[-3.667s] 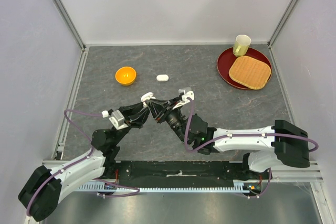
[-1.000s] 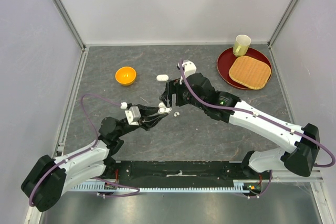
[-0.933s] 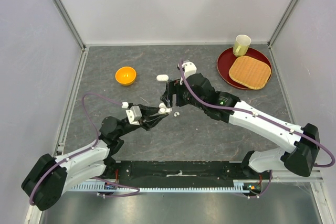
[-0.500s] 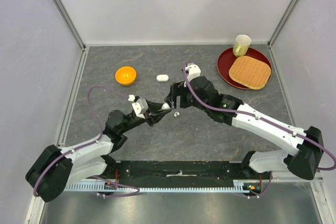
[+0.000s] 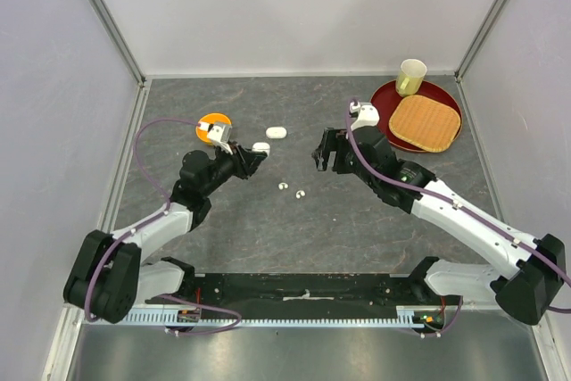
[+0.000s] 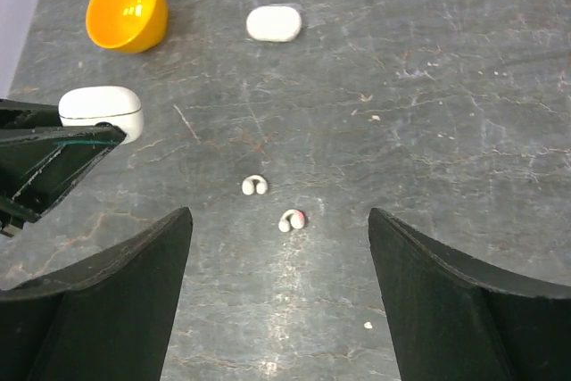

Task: Insert the wireless bluetooth earbuds into the charging case
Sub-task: Place the charging case at the center of the board.

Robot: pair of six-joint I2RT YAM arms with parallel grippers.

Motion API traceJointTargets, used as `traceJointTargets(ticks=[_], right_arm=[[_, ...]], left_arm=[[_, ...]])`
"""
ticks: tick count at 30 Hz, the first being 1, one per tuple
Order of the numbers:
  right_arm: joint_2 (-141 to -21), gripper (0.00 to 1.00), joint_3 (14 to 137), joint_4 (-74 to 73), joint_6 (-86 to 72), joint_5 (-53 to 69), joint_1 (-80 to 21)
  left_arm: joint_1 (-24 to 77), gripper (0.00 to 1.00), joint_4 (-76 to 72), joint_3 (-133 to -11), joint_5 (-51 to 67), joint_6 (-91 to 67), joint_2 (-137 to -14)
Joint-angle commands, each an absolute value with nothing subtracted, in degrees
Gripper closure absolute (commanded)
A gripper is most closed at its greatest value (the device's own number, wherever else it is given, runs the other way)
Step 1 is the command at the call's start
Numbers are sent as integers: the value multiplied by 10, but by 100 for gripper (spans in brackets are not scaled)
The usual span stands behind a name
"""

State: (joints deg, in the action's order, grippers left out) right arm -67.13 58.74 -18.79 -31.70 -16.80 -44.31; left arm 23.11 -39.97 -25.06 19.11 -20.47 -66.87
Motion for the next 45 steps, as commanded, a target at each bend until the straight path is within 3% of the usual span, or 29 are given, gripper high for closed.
traceJointTargets(ticks=[1, 16, 26, 36, 39, 45], right_arm=[[-662, 13, 570, -194, -323, -150, -424], [-684, 14, 570, -194, -321, -108, -408], [-726, 14, 581, -191, -331, -73, -405], [-732, 14, 580, -188, -332, -61, -402], [-736, 14, 581, -189, -332, -61, -400], [-740, 14, 579, -188, -331, -58, -398]], left_arm=[[194, 98, -365, -256, 223, -320, -713], [189, 98, -202, -247, 149, -372, -767], [189, 91, -244, -207, 185, -391, -798], [189, 76, -227, -213, 184, -387, -809], [189, 66, -216, -213, 171, -383, -798], [190, 55, -197, -210, 156, -367, -766]])
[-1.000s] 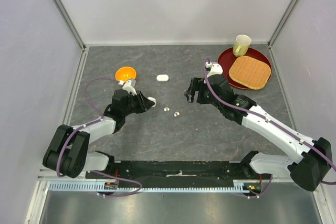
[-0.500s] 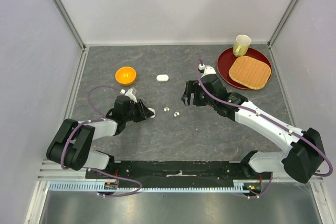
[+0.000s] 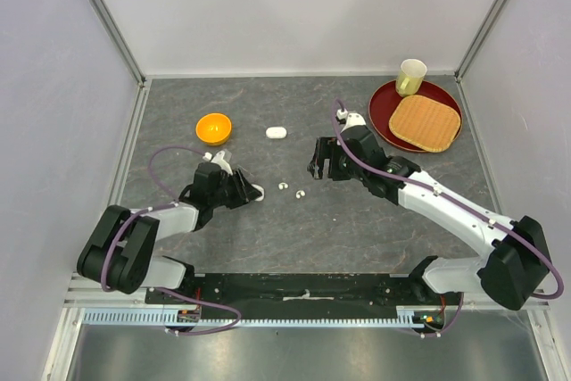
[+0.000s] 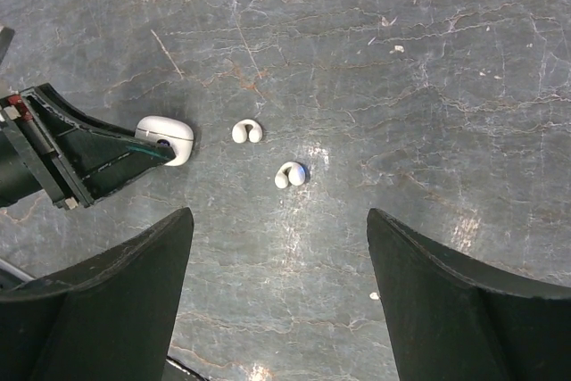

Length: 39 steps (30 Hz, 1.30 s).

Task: Insert the wireless bluetooth earbuds into the charging case
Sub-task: Place the charging case at the center of the board, then pick up the charging case at the center of the board.

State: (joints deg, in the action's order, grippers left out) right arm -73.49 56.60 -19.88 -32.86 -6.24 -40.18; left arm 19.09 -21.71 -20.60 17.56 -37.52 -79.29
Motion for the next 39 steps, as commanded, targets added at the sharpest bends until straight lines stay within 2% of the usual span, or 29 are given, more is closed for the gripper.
traceJointTargets(ticks=[1, 2, 3, 4, 8, 12, 19, 24, 25, 27, 30, 34, 37, 39], right_arm=[[-743, 14, 579, -188, -330, -56, -398], [-744, 14, 580, -187, -329, -52, -397], [-744, 14, 580, -187, -326, -50, -398], [-747, 14, 581, -186, -325, -48, -398], [-749, 14, 583, -185, -320, -43, -397], [-750, 14, 581, -182, -310, -43, -396], [-739, 14, 574, -161, -275, -42, -396], [-725, 13, 553, -100, -229, -22, -396], [-725, 13, 550, -91, -221, -18, -396], [-725, 2, 541, -59, -184, -1, -396], [-727, 2, 531, -15, -148, -4, -396], [-730, 2, 522, 46, -75, -1, -396], [-720, 2, 500, 104, 39, 81, -396], [-711, 2, 490, 147, 61, 48, -396]], left_arm=[[189, 54, -195, -210, 154, -364, -759], [189, 52, -193, -208, 150, -362, -754], [190, 39, -191, -206, 143, -361, -744], [189, 37, -186, -205, 141, -358, -739], [189, 34, -149, -209, 116, -347, -712], [189, 27, -120, -207, 81, -343, -662], [190, 25, -55, -213, 41, -309, -524], [190, 16, -19, -221, 27, -276, -392], [191, 16, -15, -226, 24, -263, -375], [189, 14, -8, -238, 10, -251, -333], [190, 13, -15, -257, 2, -243, -304], [189, 12, -4, -316, -11, -188, -355], [190, 12, 31, -384, -3, -157, -428], [189, 12, 48, -428, 27, -135, -460]])
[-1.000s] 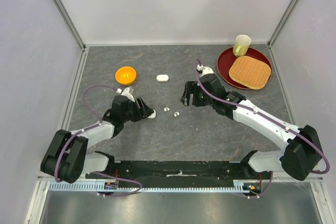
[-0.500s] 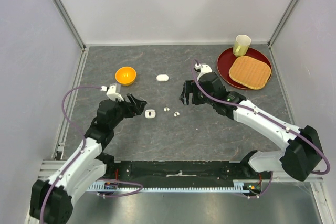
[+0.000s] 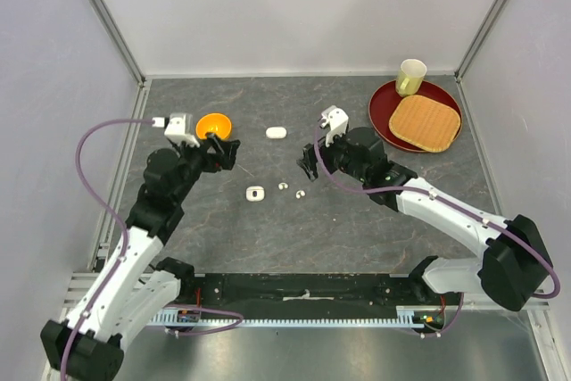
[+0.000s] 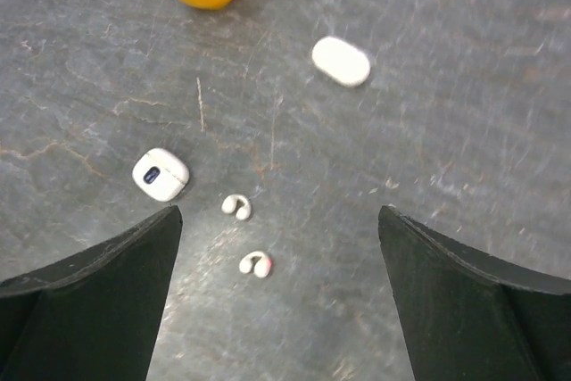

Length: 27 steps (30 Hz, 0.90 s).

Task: Insert the wireless bluetooth earbuds into the charging case
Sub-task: Pick up the charging case at the center of the board.

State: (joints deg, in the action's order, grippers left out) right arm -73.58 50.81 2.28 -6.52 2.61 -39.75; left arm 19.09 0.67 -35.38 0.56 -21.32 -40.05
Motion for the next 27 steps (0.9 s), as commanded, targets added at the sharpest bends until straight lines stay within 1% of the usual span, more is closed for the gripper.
traceJointTargets(ticks=[1, 4, 5, 8, 11, 14, 17, 21, 24, 27], right_arm=[[-709, 2, 490, 155, 88, 39, -396], [-722, 2, 526, 117, 160, 36, -396], [-730, 2, 556, 99, 191, 36, -395], [-789, 2, 612, -7, 245, 42, -391], [-843, 3, 655, -59, 226, 25, -376], [-899, 2, 705, -105, 207, 61, -347], [-941, 2, 736, -114, 195, 93, -329], [-978, 2, 759, -114, 216, 122, -322], [-1002, 2, 770, -113, 257, 149, -321], [-1026, 2, 771, -120, 334, 173, -320]], left_arm=[[189, 11, 54, -441, 32, -131, -481], [186, 5, 39, -448, 38, -136, -489], [184, 2, 31, -442, 52, -136, -486], [166, 0, 3, -411, 161, -139, -477], [150, 0, 2, -390, 181, -141, -480], [119, 0, 3, -381, 241, -145, -494], [105, 0, 20, -384, 237, -157, -505], [104, 0, 21, -384, 222, -183, -488], [105, 0, 9, -380, 222, -206, -463], [106, 0, -25, -355, 210, -227, -435]])
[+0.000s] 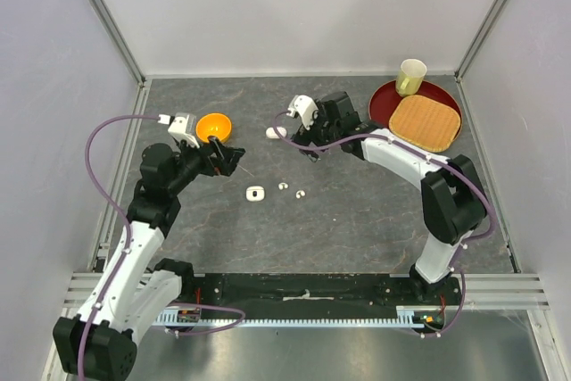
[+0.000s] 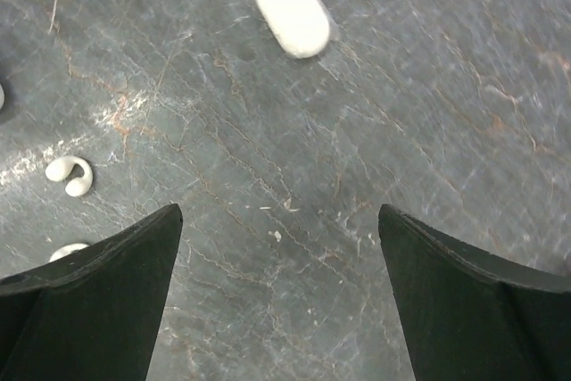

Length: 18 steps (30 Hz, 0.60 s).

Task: Insert the wireless bluetooth earbuds into the charging case
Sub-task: Pick up the charging case at the center of the board.

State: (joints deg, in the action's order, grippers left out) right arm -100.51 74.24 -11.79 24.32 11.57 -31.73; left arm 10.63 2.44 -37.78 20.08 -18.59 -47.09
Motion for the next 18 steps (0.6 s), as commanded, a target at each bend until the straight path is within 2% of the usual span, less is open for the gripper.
traceJointTargets(ticks=[1, 3, 10, 13, 18], right_arm=[[-1031, 2, 772, -120, 348, 172, -319], [-1049, 2, 785, -120, 369, 180, -316], [-1121, 3, 880, -117, 408, 345, -276], [-1165, 2, 911, -124, 432, 438, -262], [-1265, 2, 1040, -155, 400, 597, -231]], left_arm=[[107, 0, -33, -342, 214, -225, -424], [107, 0, -47, -333, 234, -207, -413], [107, 0, -28, -330, 237, -166, -401], [108, 0, -25, -329, 228, -163, -400], [108, 0, -20, -328, 218, -156, -398]])
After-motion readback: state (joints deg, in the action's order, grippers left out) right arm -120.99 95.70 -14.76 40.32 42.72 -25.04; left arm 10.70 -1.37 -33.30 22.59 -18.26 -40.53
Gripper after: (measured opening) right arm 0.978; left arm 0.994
